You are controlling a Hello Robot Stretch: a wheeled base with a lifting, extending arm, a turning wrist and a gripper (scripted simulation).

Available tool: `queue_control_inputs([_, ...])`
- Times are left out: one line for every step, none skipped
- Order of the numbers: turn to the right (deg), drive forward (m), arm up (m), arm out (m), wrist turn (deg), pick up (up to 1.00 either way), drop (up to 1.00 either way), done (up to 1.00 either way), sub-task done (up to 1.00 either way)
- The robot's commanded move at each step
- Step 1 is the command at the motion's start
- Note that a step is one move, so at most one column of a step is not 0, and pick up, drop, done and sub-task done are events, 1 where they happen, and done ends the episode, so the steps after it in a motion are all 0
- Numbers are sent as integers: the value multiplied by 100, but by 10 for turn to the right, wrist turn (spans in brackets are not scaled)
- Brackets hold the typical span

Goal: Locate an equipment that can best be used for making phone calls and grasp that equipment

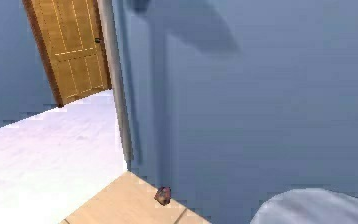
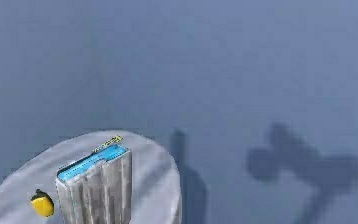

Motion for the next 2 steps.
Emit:
queue_control_inputs([-210, 0, 0, 0, 0, 0, 0, 0, 0])
queue_control_inputs([-30, 0, 0, 0, 0, 0, 0, 0, 0])
